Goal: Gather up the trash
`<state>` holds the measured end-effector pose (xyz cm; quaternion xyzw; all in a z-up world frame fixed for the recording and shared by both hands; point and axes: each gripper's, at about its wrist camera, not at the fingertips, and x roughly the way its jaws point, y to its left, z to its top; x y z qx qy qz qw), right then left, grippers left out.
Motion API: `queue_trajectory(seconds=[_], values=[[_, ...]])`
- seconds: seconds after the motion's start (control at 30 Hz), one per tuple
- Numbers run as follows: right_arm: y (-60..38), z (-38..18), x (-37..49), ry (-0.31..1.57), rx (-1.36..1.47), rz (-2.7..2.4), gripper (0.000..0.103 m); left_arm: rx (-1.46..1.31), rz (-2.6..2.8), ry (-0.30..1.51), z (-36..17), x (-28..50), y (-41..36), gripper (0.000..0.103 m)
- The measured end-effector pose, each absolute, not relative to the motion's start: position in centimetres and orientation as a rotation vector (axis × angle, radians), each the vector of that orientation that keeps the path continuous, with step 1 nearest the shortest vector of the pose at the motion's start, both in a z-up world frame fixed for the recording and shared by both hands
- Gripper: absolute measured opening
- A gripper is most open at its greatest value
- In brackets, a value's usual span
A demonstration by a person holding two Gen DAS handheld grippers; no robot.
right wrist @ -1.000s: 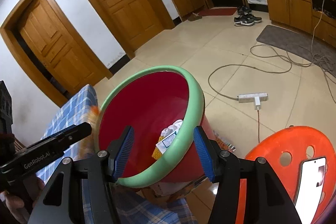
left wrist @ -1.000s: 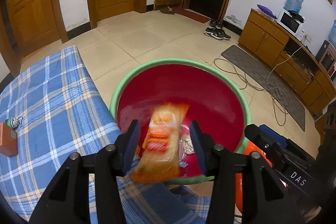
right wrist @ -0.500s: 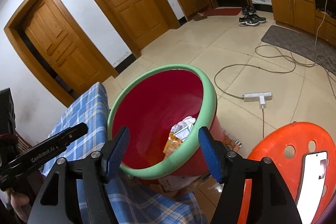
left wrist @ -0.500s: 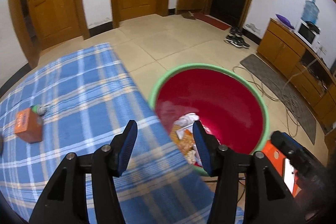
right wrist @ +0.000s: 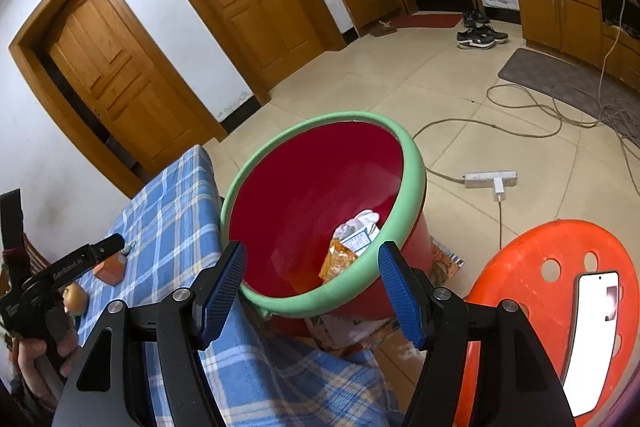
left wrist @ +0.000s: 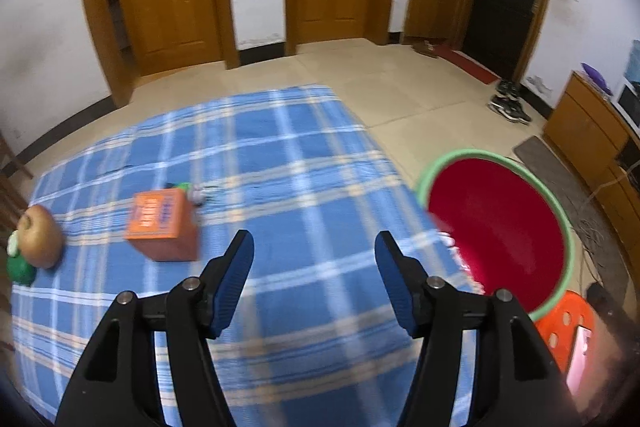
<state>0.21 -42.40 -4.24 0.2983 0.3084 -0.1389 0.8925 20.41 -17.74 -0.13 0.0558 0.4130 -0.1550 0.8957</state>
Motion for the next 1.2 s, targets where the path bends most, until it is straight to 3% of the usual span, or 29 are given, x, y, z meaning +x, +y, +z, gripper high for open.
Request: queue_trajectory(seconds=[0.27,0.93,1.03,1.1,1.2], values=[[-41.9,-4.2,0.5,0.66,0.61,-0.307,0.07,0.122,-0.208,0.849,-0.4,22.7,-13.0,0.073],[-41.4,-4.5,1.7,0.706,0.598,-0.304,0.07,0.051,-0.121,0.917,-4.0,27.2,-9.1,0.074],[-41.2,-4.3,1.6,0.704,0.595,-0.301,0.07,0.027,-0.133,0.92,-4.3,27.4,-8.8,0.068],[-41.0,-4.1,1.5,0.706,0.591,-0.3,0.07,0.021,-0.14,0.933,-4.6,27.5,-8.8,0.052],[-40.7,-3.6,1.4,0.702,0.581,-0.3,0.07,0.004,-0.151,0.932,-4.6,27.3,-8.5,0.052]])
